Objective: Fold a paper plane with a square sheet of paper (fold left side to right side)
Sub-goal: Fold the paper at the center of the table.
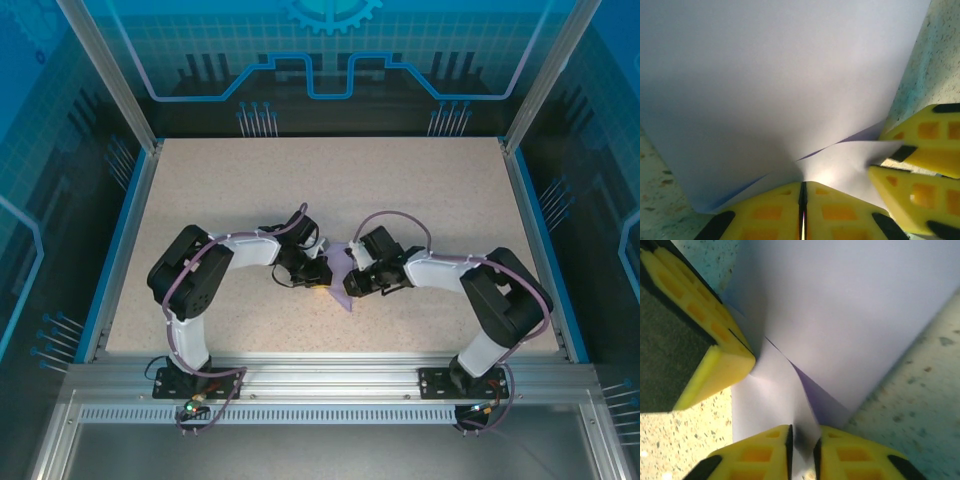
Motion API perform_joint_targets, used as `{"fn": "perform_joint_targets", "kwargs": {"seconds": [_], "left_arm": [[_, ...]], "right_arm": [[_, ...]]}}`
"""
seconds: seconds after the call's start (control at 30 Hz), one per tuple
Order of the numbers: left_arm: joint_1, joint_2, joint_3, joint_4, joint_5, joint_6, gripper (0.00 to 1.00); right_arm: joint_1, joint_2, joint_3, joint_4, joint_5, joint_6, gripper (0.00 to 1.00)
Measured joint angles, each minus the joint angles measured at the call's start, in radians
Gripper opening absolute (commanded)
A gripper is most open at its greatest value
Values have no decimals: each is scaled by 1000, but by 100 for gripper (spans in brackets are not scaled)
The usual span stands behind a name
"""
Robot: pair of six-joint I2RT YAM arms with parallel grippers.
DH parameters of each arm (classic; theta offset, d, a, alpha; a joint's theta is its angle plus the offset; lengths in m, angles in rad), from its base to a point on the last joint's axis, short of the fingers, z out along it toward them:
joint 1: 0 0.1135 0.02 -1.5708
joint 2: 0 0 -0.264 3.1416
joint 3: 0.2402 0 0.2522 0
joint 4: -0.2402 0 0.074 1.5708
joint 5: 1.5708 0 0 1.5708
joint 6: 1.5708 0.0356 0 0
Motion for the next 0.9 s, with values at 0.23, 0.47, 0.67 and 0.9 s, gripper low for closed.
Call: {"fn": "perform_joint_targets", "kwargs": {"seconds": [0.23,0.47,0.67,0.9], "left_arm": [[0,-1,-1,4,0,-3,11],[0,-3,-6,11,0,-3,11],[0,-3,-6,12,0,-3,11],[0,-3,-6,12,0,-3,11]], "right_arm": [[-21,-140,0,-112,13,67,21],[39,-222,-11,-122,-17,249,4],[142,-159,-1,-85,-30,384,3],[182,-45,59,-84,1,466,4]]}}
